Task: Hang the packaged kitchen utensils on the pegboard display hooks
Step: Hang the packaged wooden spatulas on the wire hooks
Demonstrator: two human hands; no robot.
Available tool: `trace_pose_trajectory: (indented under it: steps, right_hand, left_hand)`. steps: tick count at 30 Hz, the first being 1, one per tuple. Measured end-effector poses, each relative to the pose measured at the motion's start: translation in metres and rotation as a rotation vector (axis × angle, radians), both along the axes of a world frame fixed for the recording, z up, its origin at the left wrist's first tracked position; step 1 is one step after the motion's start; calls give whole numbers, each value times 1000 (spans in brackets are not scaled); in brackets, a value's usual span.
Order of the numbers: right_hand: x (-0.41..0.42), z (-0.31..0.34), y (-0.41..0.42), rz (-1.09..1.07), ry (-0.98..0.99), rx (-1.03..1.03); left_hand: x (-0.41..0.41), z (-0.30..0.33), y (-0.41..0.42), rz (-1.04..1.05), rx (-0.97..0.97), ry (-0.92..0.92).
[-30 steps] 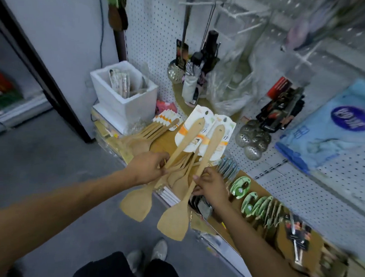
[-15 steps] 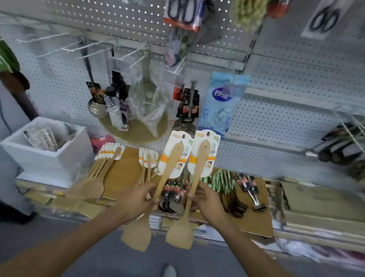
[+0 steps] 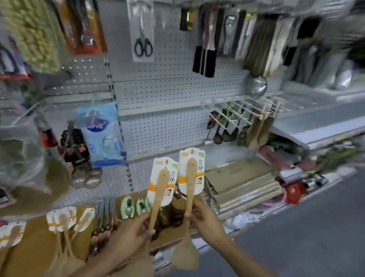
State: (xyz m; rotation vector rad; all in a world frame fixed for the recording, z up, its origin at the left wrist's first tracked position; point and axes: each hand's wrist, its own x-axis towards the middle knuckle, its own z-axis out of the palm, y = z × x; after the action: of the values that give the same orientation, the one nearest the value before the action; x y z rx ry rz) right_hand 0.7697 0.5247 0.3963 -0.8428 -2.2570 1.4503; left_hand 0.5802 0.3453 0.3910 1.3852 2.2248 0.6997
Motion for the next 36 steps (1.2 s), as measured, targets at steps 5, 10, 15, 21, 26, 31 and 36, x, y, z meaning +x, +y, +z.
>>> trace_pose_trajectory:
  steps: [5, 10, 15, 21, 26, 31, 36]
  right_hand:
    - [76, 9, 85, -79, 7, 65]
    - [152, 19, 171, -156, 3, 85]
    - [211, 32, 236, -233, 7, 78]
    - [256, 31, 297, -318, 44, 43]
    - [274, 23, 351, -369, 28, 40]
    - [278, 22, 419, -375, -20, 65]
    - [275, 29, 490, -373, -8, 83]
  left_hand:
    - [60, 3, 99, -28, 20, 0]
    - [131, 12, 197, -87, 64, 3]
    - [181, 12, 275, -107, 79, -58]
    - [226, 22, 354, -198, 85, -27]
    - [236, 19, 416, -253, 65, -17]
    - [233, 9, 494, -295, 71, -33]
    - [226, 6, 578, -300, 116, -56]
